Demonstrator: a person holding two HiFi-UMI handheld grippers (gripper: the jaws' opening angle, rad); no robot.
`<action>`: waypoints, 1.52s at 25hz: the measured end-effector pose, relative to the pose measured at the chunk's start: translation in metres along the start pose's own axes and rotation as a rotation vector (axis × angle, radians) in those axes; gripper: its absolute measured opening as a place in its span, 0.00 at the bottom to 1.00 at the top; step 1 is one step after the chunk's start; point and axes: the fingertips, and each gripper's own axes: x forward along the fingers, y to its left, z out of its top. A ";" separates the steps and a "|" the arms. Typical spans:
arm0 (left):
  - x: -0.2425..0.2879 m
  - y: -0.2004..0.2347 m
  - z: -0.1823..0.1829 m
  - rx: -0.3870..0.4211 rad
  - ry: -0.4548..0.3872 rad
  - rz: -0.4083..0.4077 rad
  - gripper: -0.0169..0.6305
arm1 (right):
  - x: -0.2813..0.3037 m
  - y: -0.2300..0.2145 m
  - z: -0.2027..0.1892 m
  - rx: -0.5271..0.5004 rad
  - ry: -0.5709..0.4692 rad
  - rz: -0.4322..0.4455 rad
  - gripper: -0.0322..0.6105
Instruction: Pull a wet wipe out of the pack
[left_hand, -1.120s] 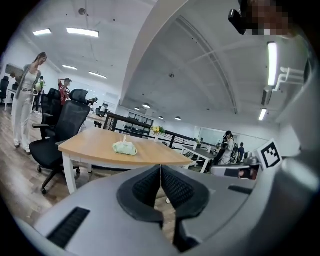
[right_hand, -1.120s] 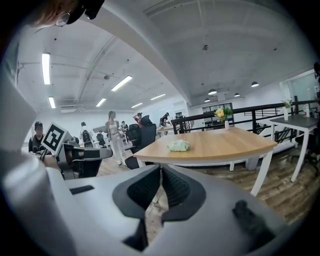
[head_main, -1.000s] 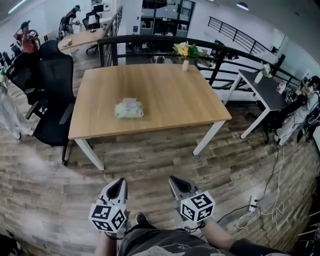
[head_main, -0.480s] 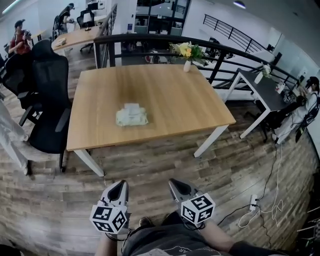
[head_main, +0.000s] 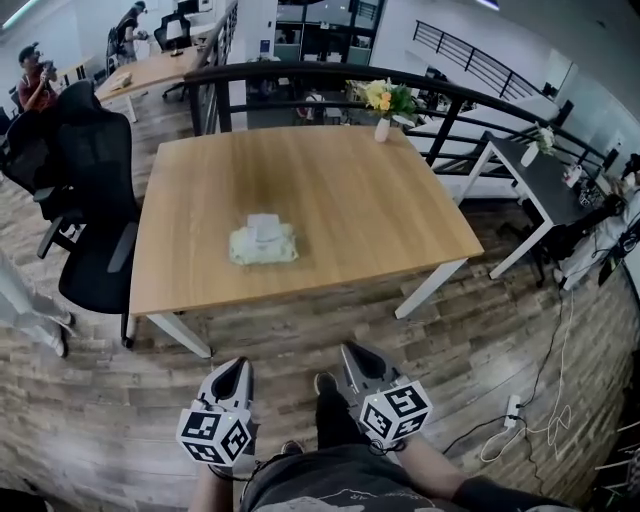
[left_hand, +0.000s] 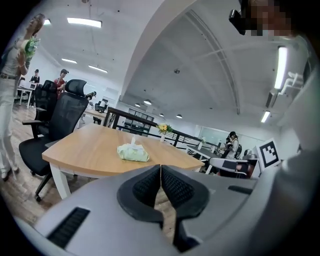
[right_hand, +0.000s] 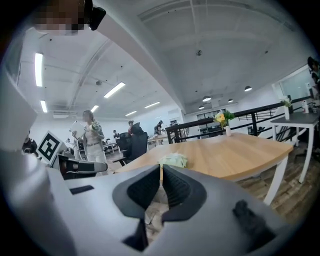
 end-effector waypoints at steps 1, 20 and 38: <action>0.007 0.002 0.003 0.000 0.000 0.007 0.05 | 0.009 -0.003 0.003 -0.008 0.004 0.015 0.10; 0.161 0.027 0.071 0.036 0.013 0.153 0.05 | 0.155 -0.112 0.051 -0.011 0.071 0.198 0.10; 0.219 0.056 0.082 0.013 0.047 0.315 0.05 | 0.223 -0.149 0.055 -0.049 0.139 0.381 0.10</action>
